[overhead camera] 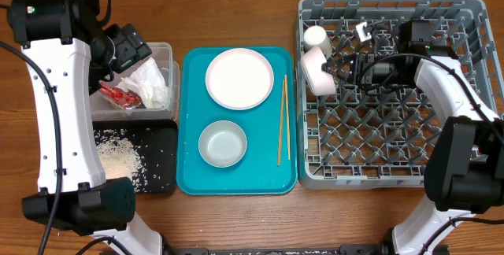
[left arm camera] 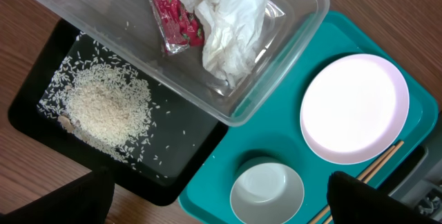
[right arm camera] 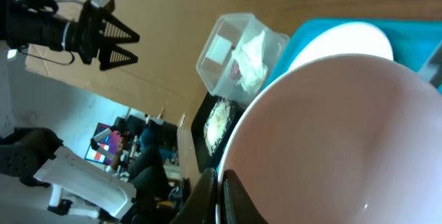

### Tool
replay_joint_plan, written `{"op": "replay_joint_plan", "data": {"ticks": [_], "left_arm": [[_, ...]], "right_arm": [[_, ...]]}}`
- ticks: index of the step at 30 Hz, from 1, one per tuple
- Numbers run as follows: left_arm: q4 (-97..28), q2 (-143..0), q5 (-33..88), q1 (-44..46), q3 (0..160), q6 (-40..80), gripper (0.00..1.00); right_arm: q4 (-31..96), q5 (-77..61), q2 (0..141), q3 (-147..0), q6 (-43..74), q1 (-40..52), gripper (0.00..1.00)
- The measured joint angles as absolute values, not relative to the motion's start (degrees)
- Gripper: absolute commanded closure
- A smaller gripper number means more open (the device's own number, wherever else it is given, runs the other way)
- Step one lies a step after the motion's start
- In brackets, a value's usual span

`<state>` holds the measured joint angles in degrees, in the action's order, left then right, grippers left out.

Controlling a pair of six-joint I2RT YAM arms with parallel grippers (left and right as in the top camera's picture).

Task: Sort waste into correct bins and load items into the dishwasher
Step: 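Set the pink bowl on its side in the rack and release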

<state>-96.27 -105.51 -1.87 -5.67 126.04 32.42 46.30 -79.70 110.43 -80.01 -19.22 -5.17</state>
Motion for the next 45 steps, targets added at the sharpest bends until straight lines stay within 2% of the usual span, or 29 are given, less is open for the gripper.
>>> {"op": "replay_joint_plan", "data": {"ticks": [7,18,22,31,35,45], "left_arm": [[-96.2,-105.5,-1.9,-5.7,126.0,32.4,0.0],[-96.3,-105.5,-1.9,-5.7,126.0,32.4,0.0],[-96.3,-105.5,-1.9,-5.7,126.0,32.4,0.0],[-96.2,-105.5,-1.9,-5.7,126.0,32.4,0.0],[-96.3,-105.5,-1.9,-5.7,126.0,32.4,0.0],[-96.2,-105.5,-1.9,-5.7,126.0,32.4,0.0]], "right_arm": [[33.1,-85.1,110.4,-79.8,-8.3,-5.2,0.96],[24.7,-73.0,110.4,-79.8,10.7,-5.2,0.96],[22.8,-72.0,110.4,-79.8,15.7,-5.1,0.96],[12.1,-73.7,110.4,-79.5,35.1,-4.8,0.96],[13.3,-73.3,110.4,-79.4,39.0,-3.3,0.96],[10.1,-73.3,109.8,-75.4,40.2,-2.7,0.96]]}}
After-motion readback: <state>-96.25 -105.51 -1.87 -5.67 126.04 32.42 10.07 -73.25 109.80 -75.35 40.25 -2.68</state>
